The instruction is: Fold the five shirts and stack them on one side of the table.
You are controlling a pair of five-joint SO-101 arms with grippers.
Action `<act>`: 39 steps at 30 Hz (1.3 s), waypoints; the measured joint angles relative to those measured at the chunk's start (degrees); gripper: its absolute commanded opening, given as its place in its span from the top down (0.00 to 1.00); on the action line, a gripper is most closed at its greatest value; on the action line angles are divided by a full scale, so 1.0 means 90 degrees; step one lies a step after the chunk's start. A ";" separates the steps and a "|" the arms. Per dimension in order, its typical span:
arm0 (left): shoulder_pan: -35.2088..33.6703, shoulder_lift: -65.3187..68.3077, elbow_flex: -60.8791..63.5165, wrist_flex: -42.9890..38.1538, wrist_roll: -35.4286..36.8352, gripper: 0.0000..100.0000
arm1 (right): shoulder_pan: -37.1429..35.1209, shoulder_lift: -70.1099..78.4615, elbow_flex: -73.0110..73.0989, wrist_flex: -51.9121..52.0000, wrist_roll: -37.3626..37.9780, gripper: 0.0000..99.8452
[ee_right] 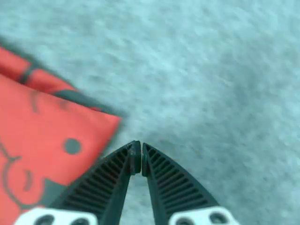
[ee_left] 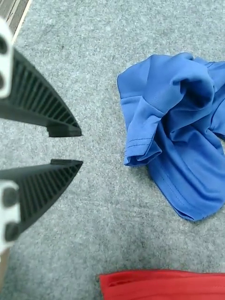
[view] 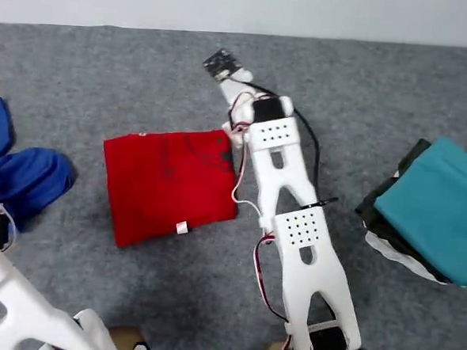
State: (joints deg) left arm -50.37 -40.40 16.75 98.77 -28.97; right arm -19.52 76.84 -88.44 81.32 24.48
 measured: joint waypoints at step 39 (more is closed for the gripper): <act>0.0000 0.0000 0.0225 0.0000 -0.0225 0.91 | -0.0459 0.0400 -0.0576 0.0527 0.0000 0.99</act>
State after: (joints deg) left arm -50.37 -40.40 18.77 98.77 -30.99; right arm -23.65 80.44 -93.63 86.07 24.48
